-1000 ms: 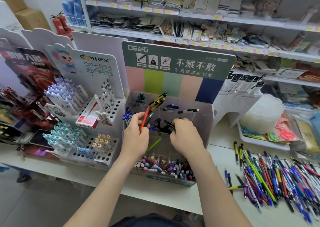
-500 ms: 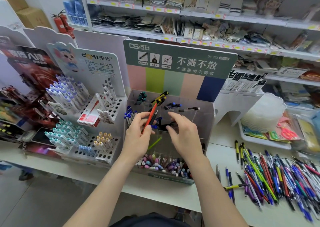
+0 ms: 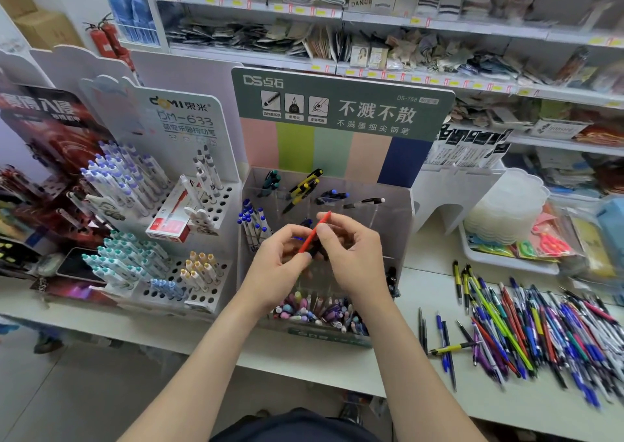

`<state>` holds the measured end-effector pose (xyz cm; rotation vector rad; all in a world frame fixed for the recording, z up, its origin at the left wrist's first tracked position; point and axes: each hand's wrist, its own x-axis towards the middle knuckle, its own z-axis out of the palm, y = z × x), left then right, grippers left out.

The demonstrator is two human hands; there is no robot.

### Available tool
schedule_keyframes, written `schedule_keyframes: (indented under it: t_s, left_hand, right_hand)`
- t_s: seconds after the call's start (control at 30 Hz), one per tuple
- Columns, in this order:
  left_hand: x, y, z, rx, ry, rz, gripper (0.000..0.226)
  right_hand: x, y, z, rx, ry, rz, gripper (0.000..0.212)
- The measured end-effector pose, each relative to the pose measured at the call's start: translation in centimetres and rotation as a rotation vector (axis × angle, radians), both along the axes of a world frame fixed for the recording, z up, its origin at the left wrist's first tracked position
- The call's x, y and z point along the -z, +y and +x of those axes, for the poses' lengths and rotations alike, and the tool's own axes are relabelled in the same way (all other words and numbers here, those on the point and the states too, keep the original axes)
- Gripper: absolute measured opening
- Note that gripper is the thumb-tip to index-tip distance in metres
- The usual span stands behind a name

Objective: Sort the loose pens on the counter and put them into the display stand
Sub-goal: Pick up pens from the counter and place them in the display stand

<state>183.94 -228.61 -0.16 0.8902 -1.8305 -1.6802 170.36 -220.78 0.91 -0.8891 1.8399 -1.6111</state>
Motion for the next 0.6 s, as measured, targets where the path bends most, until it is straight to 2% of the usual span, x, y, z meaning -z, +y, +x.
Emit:
schedule_keyframes:
  t_s: [0.13, 0.2, 0.27, 0.4, 0.5, 0.6]
  left_hand:
    - [1.2, 0.3, 0.2, 0.044, -0.139, -0.044, 0.036]
    - [1.7, 0.5, 0.3, -0.021, -0.230, -0.084, 0.035]
    - [2.1, 0.7, 0.5, -0.080, -0.337, -0.119, 0.029]
    - [3.0, 0.9, 0.7, -0.056, -0.531, -0.166, 0.017]
    - [3.7, 1.1, 0.6, -0.025, -0.580, -0.188, 0.023]
    - [3.7, 1.6, 0.6, 0.008, -0.582, -0.227, 0.035]
  right_hand:
    - [-0.5, 1.1, -0.6, 0.173, -0.158, -0.199, 0.017]
    - [-0.7, 2.0, -1.3, 0.253, -0.128, -0.273, 0.020]
    - [-0.2, 3.1, -1.9, 0.228, -0.099, -0.265, 0.024]
    - [2.9, 4.9, -2.3, 0.079, 0.101, -0.015, 0.032]
    - [4.8, 5.6, -2.1, -0.110, 0.316, 0.322, 0.042]
    - [5.8, 5.6, -1.5, -0.234, 0.464, 0.613, 0.042]
